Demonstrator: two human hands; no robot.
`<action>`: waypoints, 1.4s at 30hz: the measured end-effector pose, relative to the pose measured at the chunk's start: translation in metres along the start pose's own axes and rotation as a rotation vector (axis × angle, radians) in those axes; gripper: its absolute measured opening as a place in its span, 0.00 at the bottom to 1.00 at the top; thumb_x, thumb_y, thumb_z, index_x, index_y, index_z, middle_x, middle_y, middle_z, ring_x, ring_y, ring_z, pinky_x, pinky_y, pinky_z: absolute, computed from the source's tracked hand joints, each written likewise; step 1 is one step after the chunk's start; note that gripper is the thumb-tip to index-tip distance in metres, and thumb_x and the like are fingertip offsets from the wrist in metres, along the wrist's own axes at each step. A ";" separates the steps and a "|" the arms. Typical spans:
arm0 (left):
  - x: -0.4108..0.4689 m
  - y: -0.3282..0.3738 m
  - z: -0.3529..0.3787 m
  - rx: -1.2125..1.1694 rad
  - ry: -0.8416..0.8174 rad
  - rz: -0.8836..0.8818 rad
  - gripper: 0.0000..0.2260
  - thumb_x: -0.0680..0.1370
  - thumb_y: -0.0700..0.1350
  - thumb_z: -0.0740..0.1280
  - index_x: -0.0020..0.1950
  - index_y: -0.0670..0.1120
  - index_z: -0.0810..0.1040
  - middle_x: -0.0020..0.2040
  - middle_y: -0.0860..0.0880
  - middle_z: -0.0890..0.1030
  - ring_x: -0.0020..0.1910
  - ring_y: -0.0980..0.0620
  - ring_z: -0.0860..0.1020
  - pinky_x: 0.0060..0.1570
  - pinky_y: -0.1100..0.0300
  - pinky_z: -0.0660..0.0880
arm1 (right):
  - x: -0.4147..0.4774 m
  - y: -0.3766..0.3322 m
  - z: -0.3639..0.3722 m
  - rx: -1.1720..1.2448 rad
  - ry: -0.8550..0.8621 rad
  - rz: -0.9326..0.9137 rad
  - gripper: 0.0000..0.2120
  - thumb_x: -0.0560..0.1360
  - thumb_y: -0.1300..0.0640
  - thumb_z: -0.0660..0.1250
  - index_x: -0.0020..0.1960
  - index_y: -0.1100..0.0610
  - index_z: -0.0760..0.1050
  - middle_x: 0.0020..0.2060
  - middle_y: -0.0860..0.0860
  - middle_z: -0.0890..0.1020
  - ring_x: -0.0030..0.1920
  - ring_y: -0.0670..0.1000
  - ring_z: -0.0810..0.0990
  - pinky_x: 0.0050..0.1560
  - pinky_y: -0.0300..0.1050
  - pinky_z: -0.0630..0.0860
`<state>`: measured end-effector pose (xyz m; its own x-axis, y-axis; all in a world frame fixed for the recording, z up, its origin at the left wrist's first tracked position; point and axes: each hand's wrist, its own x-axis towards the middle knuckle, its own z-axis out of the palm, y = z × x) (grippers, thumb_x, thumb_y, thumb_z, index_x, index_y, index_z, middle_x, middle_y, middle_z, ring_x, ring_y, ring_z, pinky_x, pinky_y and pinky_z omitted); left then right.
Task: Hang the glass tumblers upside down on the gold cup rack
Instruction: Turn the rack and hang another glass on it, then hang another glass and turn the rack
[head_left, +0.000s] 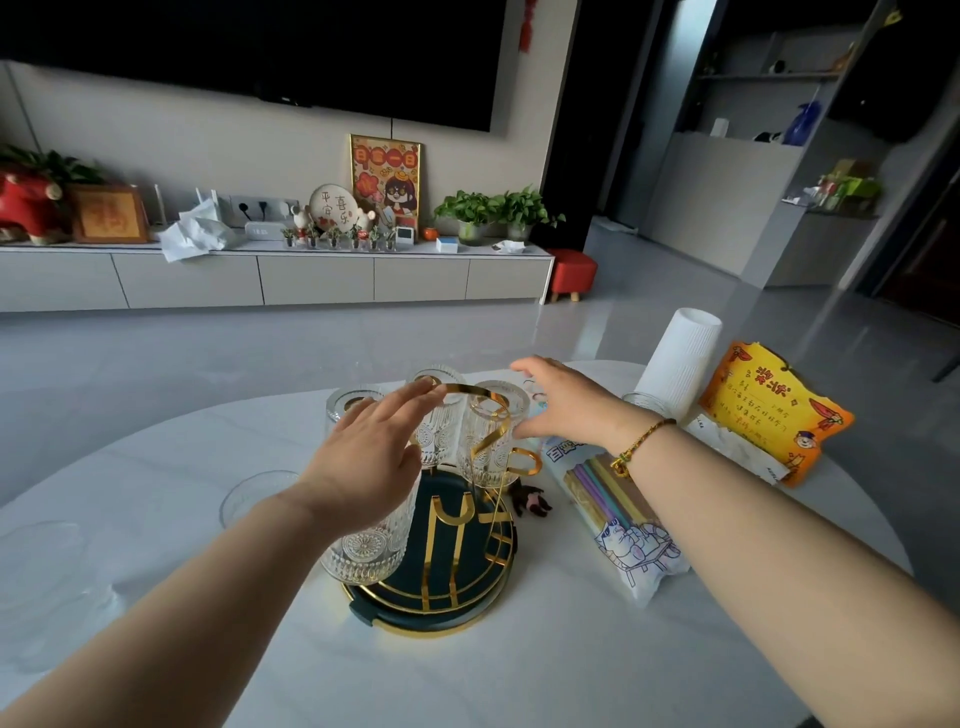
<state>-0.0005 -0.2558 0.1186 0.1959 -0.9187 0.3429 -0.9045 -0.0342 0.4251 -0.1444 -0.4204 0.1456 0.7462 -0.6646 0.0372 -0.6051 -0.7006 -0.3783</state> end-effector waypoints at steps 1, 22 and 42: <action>-0.002 0.002 -0.002 0.017 -0.007 -0.008 0.25 0.77 0.40 0.56 0.70 0.54 0.51 0.75 0.52 0.55 0.72 0.51 0.55 0.72 0.52 0.49 | -0.007 -0.002 -0.004 -0.020 0.029 -0.007 0.34 0.66 0.56 0.72 0.67 0.55 0.60 0.68 0.55 0.66 0.66 0.54 0.65 0.63 0.46 0.64; -0.238 -0.097 0.029 0.002 0.193 -0.580 0.17 0.68 0.40 0.63 0.57 0.41 0.75 0.56 0.38 0.79 0.55 0.36 0.77 0.55 0.43 0.73 | -0.099 -0.158 0.158 0.441 0.494 -0.325 0.03 0.67 0.66 0.67 0.41 0.65 0.77 0.37 0.59 0.83 0.40 0.54 0.80 0.42 0.41 0.74; -0.239 -0.121 0.052 0.156 0.014 -0.643 0.22 0.74 0.52 0.52 0.66 0.46 0.65 0.70 0.48 0.67 0.71 0.48 0.61 0.71 0.53 0.53 | -0.003 -0.167 0.260 0.774 0.336 0.220 0.33 0.63 0.60 0.75 0.61 0.64 0.61 0.60 0.62 0.72 0.61 0.57 0.71 0.60 0.38 0.62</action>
<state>0.0429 -0.0528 -0.0582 0.7188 -0.6914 0.0725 -0.6500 -0.6314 0.4230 0.0263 -0.2338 -0.0314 0.4394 -0.8910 0.1138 -0.2766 -0.2548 -0.9266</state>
